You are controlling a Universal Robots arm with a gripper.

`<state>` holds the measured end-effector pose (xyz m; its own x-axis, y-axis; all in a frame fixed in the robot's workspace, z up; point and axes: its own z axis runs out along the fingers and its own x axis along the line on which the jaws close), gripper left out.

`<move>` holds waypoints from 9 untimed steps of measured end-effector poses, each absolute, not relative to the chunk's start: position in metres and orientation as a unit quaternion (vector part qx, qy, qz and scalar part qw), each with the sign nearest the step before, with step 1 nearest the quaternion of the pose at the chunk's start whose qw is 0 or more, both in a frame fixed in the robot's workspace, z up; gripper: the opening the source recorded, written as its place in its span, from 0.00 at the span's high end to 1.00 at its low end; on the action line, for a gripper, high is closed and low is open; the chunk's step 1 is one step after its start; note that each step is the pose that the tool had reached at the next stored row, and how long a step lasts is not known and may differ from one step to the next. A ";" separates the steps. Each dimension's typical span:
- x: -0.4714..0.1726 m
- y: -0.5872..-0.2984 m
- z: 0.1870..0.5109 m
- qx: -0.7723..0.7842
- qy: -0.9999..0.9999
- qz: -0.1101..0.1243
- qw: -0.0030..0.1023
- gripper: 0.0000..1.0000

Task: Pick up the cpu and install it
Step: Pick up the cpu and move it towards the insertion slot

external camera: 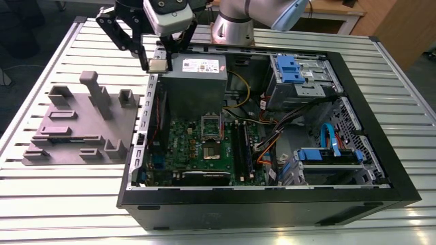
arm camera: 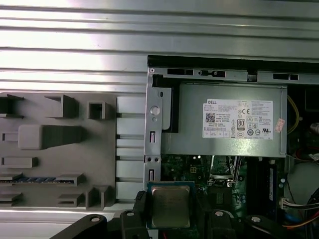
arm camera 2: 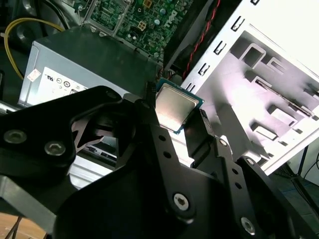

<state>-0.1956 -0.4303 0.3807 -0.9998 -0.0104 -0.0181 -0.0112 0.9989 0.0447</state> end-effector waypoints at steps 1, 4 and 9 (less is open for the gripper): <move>-0.195 -0.431 0.381 -0.005 1.000 0.022 0.009 0.53; -0.195 -0.434 0.381 -0.005 1.000 0.022 0.009 0.53; -0.194 -0.441 0.381 -0.005 1.000 0.022 0.009 0.53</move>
<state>-0.1940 -0.4411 0.3806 -0.9998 -0.0104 -0.0182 -0.0112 0.9989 0.0448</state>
